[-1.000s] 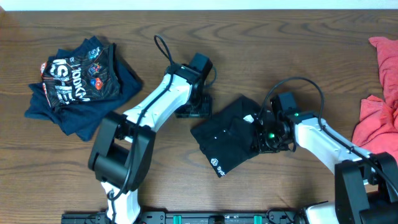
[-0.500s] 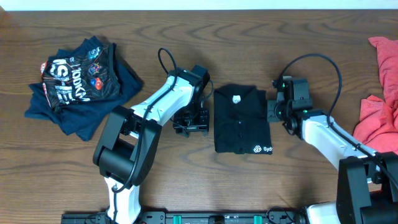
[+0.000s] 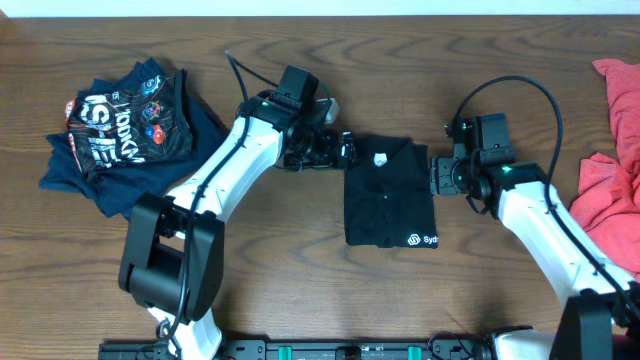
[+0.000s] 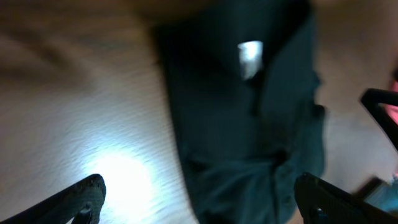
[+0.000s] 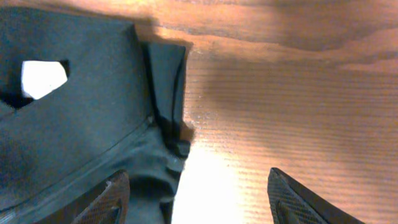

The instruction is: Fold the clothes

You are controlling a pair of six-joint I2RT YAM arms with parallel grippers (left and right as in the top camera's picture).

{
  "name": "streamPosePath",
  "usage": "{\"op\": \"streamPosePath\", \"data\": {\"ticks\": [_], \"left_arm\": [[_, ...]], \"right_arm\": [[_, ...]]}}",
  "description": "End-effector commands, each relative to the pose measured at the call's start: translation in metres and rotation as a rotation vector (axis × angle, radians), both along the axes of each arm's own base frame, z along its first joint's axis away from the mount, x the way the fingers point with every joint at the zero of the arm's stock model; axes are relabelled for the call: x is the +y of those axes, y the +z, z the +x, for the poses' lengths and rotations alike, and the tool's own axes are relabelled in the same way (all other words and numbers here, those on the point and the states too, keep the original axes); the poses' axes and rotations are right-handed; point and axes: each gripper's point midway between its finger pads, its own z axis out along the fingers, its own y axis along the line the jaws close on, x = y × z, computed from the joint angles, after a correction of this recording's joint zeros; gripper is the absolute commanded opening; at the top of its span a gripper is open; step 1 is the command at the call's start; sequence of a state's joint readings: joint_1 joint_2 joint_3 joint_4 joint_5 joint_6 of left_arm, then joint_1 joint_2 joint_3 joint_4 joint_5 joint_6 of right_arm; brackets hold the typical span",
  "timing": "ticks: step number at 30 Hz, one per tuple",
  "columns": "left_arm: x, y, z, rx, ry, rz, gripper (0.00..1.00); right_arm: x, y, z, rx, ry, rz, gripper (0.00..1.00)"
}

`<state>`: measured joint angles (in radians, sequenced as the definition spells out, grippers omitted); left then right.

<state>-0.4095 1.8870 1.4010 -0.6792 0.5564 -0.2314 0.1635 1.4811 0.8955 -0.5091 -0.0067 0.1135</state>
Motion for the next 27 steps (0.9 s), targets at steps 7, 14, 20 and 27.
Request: {"op": "streamPosePath", "data": {"ticks": [7,14,20,27], "left_arm": [[-0.022,-0.048,-0.002,0.079,-0.106,-0.097,0.98],[-0.056,-0.062,0.0,0.072,-0.178,-0.254,0.98],[-0.081,-0.069,-0.009,0.047,-0.239,-0.273,0.76],[-0.087,-0.056,0.009,-0.055,-0.247,-0.307,0.07]], "right_arm": [[-0.006,0.007,-0.011,0.036,-0.004,-0.019,0.7],[-0.009,0.005,-0.015,0.057,-0.013,-0.022,0.69],[-0.011,0.005,-0.015,0.058,-0.017,-0.022,0.69],[-0.015,0.005,-0.018,0.069,-0.028,-0.024,0.68]]}}
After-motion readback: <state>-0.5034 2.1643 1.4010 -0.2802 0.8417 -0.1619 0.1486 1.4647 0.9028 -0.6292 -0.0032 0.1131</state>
